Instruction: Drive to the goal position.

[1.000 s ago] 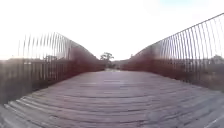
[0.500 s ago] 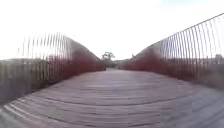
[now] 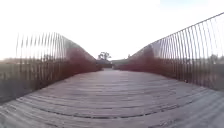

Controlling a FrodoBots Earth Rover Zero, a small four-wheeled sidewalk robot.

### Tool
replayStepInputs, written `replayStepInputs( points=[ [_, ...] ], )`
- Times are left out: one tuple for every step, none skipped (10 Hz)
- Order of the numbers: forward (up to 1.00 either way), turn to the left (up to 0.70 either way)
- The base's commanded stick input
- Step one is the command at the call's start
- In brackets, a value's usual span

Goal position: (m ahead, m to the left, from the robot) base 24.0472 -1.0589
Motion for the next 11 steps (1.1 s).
replayStepInputs(
  points=[
    [0.70, 0.00],
    [0.70, 0.00],
    [0.70, 0.00],
    [0.70, 0.00],
    [0.70, 0.00],
    [0.70, 0.00],
    [0.70, 0.00],
    [0.70, 0.00],
    [0.70, 0.00],
    [0.70, 0.00],
    [0.70, 0.00]
  ],
)
